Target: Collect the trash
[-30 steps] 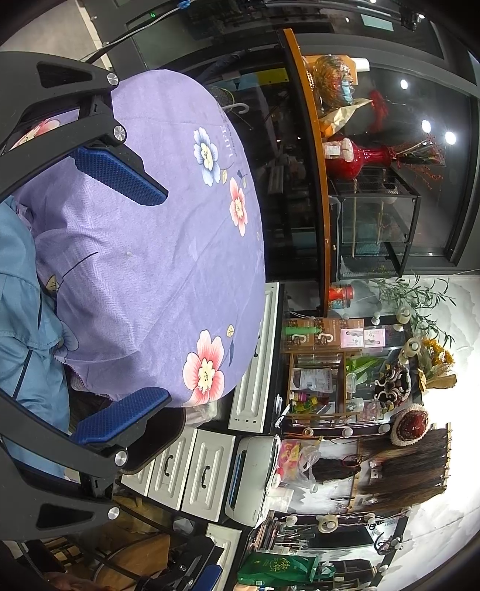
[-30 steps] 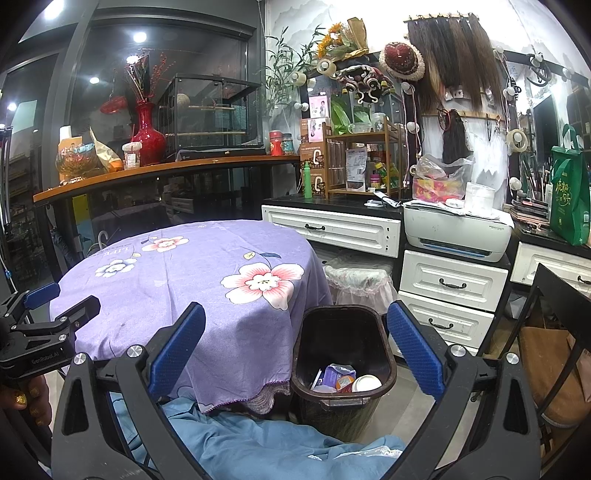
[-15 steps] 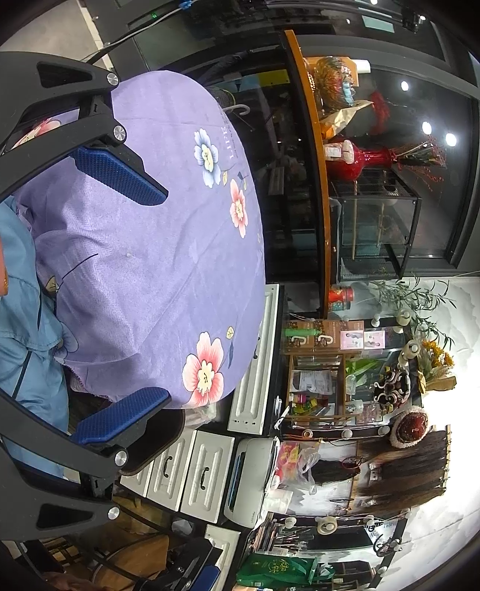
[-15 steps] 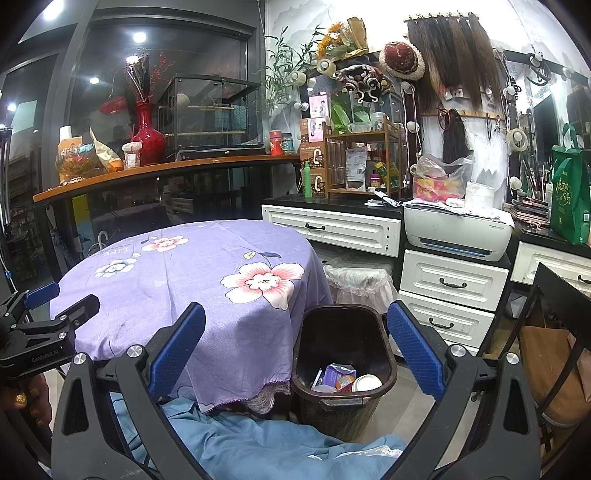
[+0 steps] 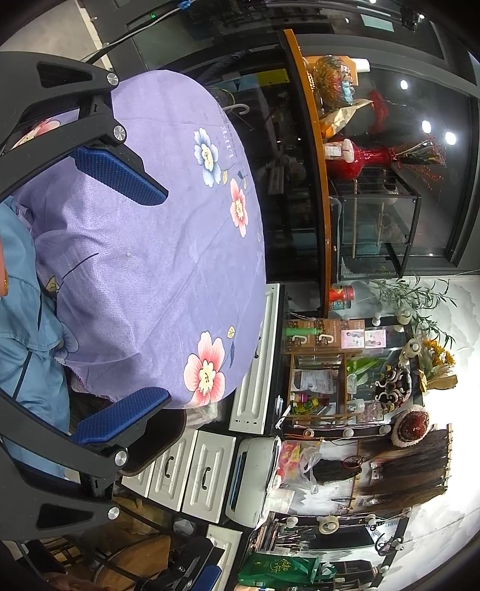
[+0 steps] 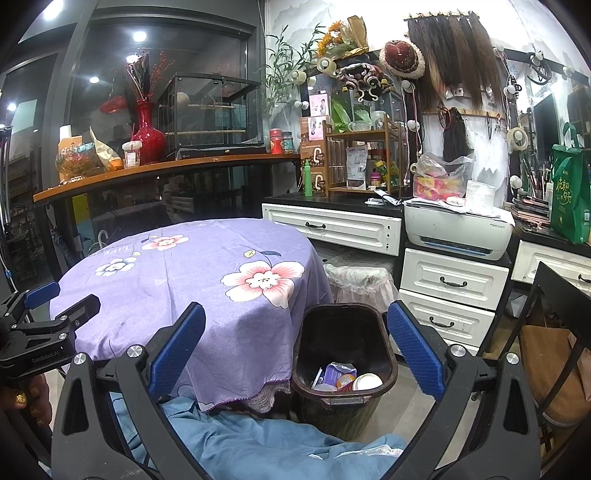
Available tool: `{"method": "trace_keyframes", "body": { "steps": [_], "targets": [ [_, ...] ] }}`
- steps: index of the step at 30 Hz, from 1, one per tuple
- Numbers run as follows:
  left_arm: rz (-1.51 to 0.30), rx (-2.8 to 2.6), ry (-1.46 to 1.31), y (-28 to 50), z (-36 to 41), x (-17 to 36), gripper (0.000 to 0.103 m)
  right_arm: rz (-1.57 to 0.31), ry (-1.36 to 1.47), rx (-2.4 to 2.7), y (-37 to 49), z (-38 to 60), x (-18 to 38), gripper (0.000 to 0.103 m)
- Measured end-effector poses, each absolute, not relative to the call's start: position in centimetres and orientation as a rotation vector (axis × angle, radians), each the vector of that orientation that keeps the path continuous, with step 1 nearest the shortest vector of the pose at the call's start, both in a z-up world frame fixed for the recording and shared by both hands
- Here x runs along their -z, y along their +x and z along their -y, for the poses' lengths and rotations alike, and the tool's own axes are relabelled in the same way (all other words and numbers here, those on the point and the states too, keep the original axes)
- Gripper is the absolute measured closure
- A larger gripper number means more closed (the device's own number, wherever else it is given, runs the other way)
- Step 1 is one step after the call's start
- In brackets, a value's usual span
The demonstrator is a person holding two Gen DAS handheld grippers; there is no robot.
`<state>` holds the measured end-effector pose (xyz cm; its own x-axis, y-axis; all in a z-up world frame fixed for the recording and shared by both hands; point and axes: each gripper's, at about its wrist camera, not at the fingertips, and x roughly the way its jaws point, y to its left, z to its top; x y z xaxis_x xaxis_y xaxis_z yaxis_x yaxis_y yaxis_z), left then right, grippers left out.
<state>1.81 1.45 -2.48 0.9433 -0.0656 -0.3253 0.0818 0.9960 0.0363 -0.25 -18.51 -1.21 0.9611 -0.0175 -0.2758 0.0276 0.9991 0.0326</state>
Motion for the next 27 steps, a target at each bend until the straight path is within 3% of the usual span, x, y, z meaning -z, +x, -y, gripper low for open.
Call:
{"method": "trace_keyframes", "body": {
  "steps": [27],
  "targets": [
    [-0.328,0.080,0.049,1.82,-1.46,2.36,0.005,-0.281,0.038,0.022,-0.21,18.57,1.03,0.006]
  ]
}}
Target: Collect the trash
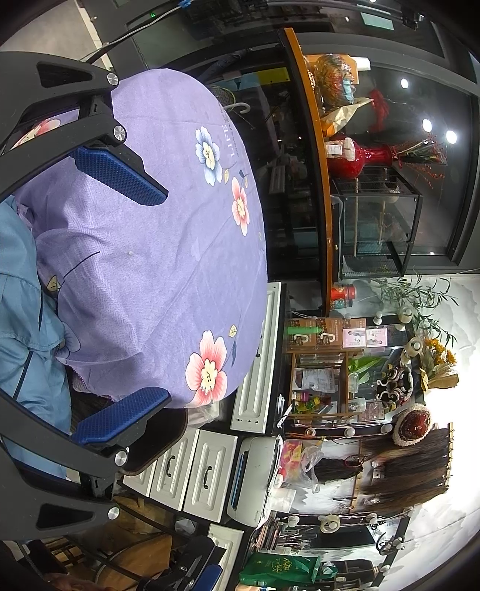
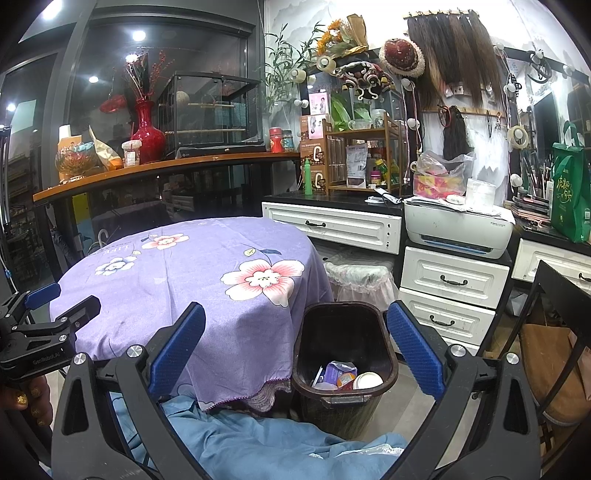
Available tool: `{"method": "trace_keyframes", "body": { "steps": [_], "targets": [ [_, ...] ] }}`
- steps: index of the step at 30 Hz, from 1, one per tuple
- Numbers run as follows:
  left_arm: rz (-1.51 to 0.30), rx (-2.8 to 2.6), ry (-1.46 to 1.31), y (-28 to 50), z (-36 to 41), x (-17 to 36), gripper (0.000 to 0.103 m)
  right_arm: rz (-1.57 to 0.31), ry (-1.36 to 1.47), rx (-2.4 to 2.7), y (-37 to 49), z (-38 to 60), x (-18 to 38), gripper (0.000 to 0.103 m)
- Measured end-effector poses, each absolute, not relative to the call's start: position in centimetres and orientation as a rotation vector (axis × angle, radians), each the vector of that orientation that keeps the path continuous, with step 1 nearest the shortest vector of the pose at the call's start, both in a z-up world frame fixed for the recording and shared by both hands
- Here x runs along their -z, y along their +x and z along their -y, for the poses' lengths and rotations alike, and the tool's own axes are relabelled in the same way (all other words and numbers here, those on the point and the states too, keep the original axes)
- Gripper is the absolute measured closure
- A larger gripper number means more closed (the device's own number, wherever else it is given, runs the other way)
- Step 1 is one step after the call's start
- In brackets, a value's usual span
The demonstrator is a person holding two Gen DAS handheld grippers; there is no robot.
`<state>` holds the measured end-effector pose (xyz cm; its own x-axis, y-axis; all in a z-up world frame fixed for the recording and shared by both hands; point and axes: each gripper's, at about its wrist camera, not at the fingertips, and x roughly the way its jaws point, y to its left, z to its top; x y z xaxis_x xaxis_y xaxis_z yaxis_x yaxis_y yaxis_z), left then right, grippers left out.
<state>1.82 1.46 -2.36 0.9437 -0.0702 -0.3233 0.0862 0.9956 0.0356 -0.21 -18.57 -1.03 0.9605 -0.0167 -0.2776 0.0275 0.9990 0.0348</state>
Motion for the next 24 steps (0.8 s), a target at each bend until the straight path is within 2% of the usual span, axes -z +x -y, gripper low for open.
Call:
{"method": "trace_keyframes", "body": {
  "steps": [24],
  "targets": [
    [-0.338,0.085,0.057,2.21,-1.99,2.73,0.005,-0.283,0.040,0.022,-0.34,18.22,1.28,0.006]
  ]
}}
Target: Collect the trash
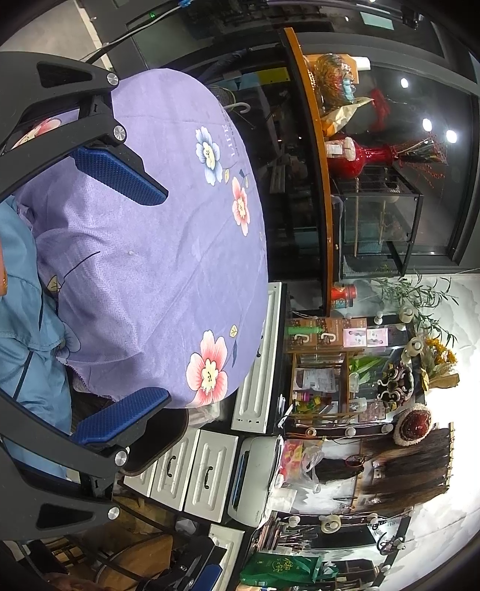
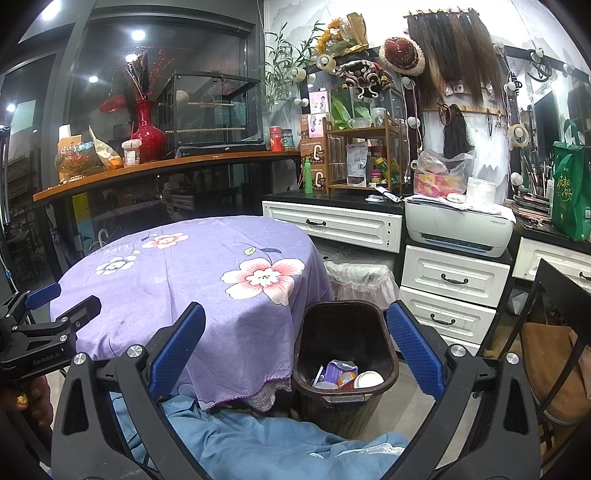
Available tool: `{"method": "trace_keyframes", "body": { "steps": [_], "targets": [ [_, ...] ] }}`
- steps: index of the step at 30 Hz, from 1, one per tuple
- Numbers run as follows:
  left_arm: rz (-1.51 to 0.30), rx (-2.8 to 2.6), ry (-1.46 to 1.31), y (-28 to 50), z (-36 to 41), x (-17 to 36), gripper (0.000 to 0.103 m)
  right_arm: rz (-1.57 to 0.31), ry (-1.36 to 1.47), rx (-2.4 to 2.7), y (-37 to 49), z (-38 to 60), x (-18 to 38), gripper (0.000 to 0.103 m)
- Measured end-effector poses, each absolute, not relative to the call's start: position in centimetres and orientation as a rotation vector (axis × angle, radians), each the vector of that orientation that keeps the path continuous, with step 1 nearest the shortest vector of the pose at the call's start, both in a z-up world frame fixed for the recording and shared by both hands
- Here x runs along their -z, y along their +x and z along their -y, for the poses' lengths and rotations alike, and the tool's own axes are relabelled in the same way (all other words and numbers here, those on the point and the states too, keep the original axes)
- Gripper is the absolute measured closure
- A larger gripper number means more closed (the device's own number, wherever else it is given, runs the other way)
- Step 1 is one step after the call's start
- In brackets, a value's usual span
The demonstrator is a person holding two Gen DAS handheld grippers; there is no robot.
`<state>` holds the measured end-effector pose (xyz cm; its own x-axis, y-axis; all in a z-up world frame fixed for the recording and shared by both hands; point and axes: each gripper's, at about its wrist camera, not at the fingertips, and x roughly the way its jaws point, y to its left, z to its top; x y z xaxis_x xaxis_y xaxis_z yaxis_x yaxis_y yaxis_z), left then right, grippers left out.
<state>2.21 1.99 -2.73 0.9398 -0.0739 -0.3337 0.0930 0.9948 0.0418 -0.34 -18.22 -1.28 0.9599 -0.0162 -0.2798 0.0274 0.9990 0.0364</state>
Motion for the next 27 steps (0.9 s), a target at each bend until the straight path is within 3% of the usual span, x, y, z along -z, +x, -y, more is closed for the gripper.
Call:
{"method": "trace_keyframes", "body": {
  "steps": [27],
  "targets": [
    [-0.340,0.084,0.059,2.23,-1.97,2.58,0.005,-0.286,0.043,0.023,-0.24,18.27,1.08,0.006]
  ]
}}
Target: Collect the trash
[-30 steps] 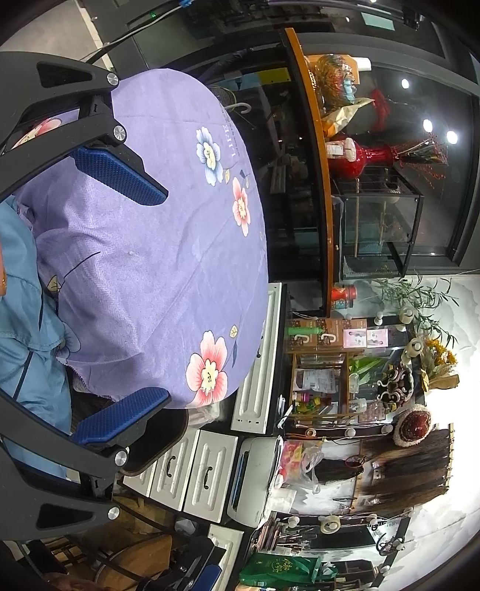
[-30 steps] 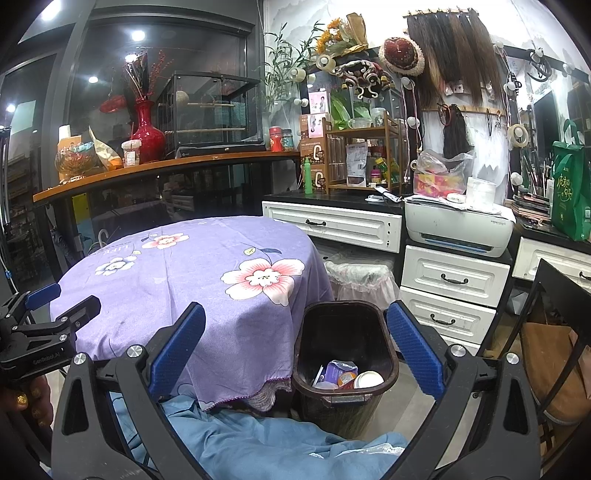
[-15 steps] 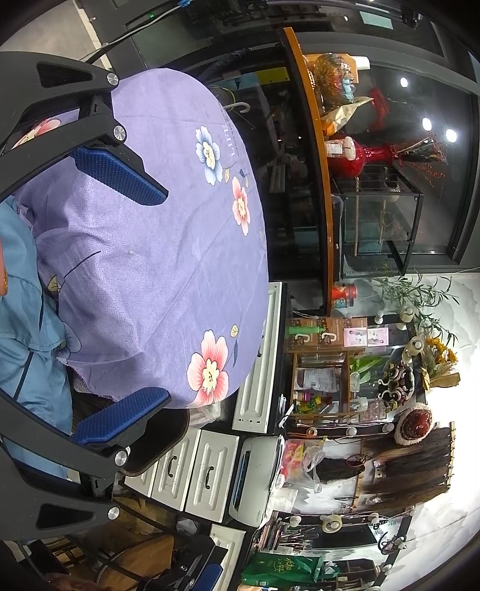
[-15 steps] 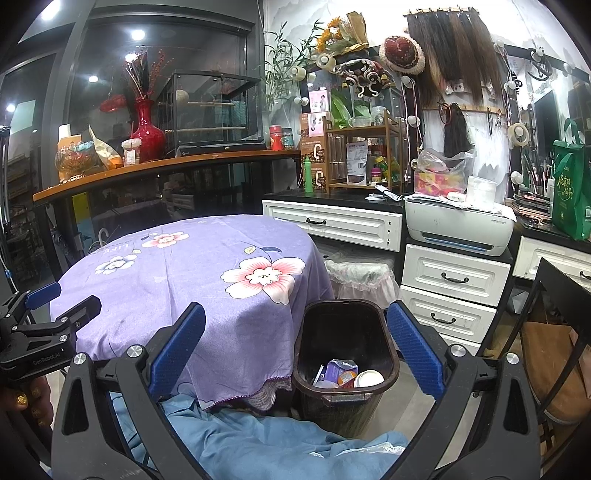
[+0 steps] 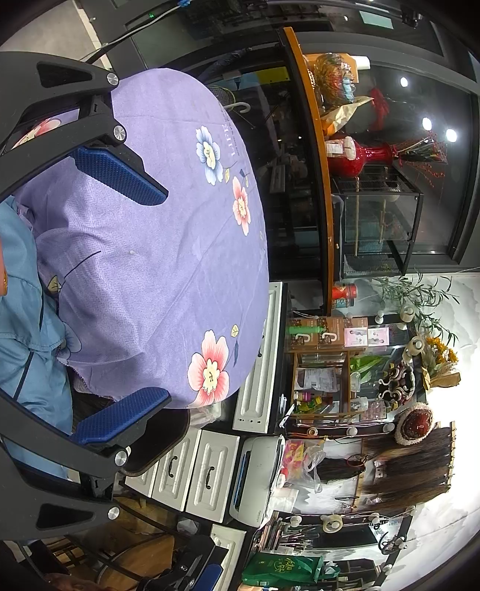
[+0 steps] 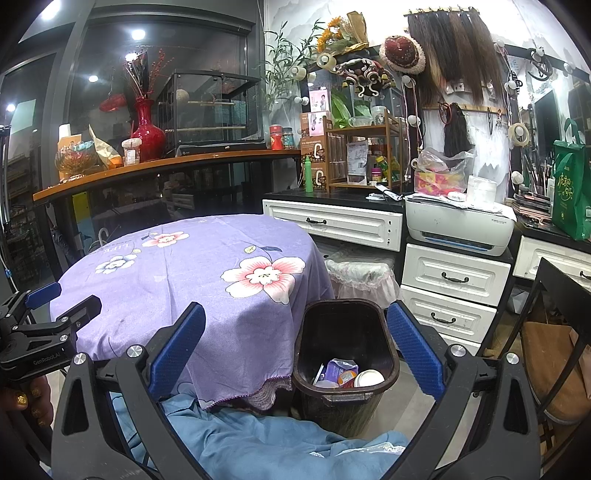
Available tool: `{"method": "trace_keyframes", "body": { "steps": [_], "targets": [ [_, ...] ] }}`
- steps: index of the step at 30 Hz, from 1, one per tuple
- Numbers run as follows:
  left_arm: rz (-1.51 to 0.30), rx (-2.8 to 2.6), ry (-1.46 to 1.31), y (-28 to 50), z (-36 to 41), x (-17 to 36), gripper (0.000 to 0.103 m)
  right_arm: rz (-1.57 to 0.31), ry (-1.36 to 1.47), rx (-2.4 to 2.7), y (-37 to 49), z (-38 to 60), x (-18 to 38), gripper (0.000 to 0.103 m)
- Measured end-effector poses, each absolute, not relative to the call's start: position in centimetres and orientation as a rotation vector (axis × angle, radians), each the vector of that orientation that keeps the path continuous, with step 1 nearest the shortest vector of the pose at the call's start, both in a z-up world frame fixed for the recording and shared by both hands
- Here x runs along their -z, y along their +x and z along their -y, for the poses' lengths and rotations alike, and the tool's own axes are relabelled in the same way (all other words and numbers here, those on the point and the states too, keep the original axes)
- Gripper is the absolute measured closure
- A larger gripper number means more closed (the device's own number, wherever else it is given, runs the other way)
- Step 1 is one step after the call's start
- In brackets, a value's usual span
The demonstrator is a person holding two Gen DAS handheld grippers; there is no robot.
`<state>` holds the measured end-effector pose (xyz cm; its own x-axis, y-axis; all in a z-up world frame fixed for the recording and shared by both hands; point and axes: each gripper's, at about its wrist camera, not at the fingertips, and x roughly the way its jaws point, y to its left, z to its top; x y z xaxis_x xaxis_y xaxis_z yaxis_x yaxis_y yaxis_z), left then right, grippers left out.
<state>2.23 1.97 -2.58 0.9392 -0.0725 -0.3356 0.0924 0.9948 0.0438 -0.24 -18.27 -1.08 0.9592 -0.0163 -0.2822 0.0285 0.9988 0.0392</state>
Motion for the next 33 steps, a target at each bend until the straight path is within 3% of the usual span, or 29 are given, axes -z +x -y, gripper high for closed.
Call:
{"method": "trace_keyframes", "body": {
  "steps": [33],
  "targets": [
    [-0.340,0.086,0.066,2.47,-2.12,2.81,0.005,-0.282,0.046,0.024,-0.64,18.01,1.78,0.006]
  ]
}}
